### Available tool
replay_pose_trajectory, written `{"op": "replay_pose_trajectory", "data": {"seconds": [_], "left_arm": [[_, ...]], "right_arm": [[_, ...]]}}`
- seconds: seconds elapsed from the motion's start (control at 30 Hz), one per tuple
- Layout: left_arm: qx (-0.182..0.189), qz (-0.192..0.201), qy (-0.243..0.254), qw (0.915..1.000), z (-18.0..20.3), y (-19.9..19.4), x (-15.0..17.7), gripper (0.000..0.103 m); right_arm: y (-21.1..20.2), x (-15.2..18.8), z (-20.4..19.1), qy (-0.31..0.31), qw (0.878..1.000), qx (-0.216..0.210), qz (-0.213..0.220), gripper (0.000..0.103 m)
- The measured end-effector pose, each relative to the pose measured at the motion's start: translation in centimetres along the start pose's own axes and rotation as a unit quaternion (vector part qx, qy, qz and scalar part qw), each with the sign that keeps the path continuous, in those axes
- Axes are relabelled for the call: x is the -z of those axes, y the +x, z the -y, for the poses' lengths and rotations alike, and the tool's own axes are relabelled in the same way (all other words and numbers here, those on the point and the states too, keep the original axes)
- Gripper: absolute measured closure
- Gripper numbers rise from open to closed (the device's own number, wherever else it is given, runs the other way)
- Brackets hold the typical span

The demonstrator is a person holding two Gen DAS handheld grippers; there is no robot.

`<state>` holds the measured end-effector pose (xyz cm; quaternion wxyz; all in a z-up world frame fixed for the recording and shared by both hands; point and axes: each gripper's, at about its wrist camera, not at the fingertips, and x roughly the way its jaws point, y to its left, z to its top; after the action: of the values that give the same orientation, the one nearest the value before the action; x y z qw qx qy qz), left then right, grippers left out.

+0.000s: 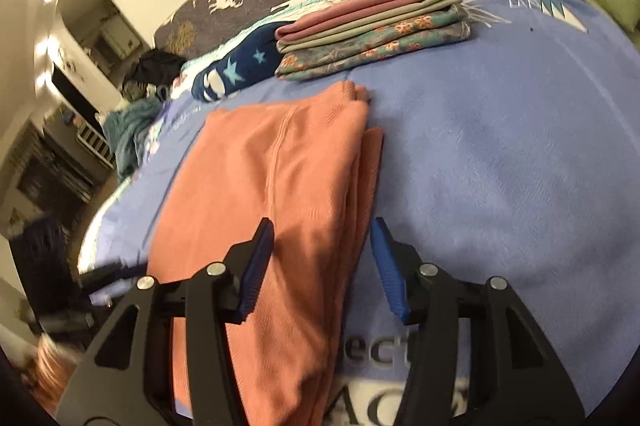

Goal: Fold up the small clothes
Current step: 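Close both tools on the folded coral sweatshirt edge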

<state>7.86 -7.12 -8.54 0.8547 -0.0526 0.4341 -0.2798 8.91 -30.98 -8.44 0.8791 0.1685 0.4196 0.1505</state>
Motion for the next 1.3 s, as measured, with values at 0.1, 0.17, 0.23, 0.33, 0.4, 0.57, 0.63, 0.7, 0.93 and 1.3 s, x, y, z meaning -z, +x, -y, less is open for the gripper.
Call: {"op": "replay_pose_trajectory", "data": {"seconds": [0.1, 0.17, 0.23, 0.33, 0.4, 0.57, 0.63, 0.7, 0.93, 1.3], "left_arm": [[0.005, 0.002, -0.002, 1.0000, -0.4, 0.2, -1.0, 0.049], [0.023, -0.009, -0.009, 0.9996, -0.9, 1.0, -1.4, 0.049], [0.043, -0.020, -0.024, 0.9986, -1.5, 1.6, -1.6, 0.047], [0.069, -0.025, -0.044, 0.9963, -2.3, 2.2, -1.6, 0.045], [0.079, -0.025, -0.047, 0.9955, -2.5, 2.5, -1.8, 0.045], [0.087, -0.030, -0.047, 0.9946, -2.8, 3.9, -3.2, 0.045], [0.093, -0.032, -0.052, 0.9938, -3.0, 4.5, -3.9, 0.045], [0.101, -0.033, -0.059, 0.9926, -3.3, 5.1, -4.6, 0.045], [0.092, -0.033, -0.045, 0.9942, -2.9, 6.3, -5.9, 0.046], [0.018, -0.011, 0.036, 0.9991, -0.3, 5.5, -5.5, 0.053]], "right_arm": [[-0.2, 0.5, -0.2, -0.005, 1.000, -0.004, -0.009, 0.049], [0.0, 0.7, -0.2, -0.006, 1.000, -0.008, -0.016, 0.048], [0.5, 0.9, -0.1, -0.006, 1.000, -0.012, -0.020, 0.047], [0.8, 0.9, 0.0, -0.004, 0.999, -0.029, -0.023, 0.044], [1.1, 0.8, 0.1, -0.004, 0.999, -0.040, -0.025, 0.043], [2.1, 0.2, 1.0, 0.017, 0.995, -0.092, -0.037, 0.042], [2.5, -0.2, 1.6, 0.030, 0.992, -0.112, -0.043, 0.042], [2.9, -0.6, 1.7, 0.033, 0.991, -0.121, -0.050, 0.042], [4.5, -2.1, 1.2, 0.026, 0.990, -0.127, -0.062, 0.042], [3.5, -1.4, 0.6, 0.012, 0.995, -0.088, -0.034, 0.061]]}}
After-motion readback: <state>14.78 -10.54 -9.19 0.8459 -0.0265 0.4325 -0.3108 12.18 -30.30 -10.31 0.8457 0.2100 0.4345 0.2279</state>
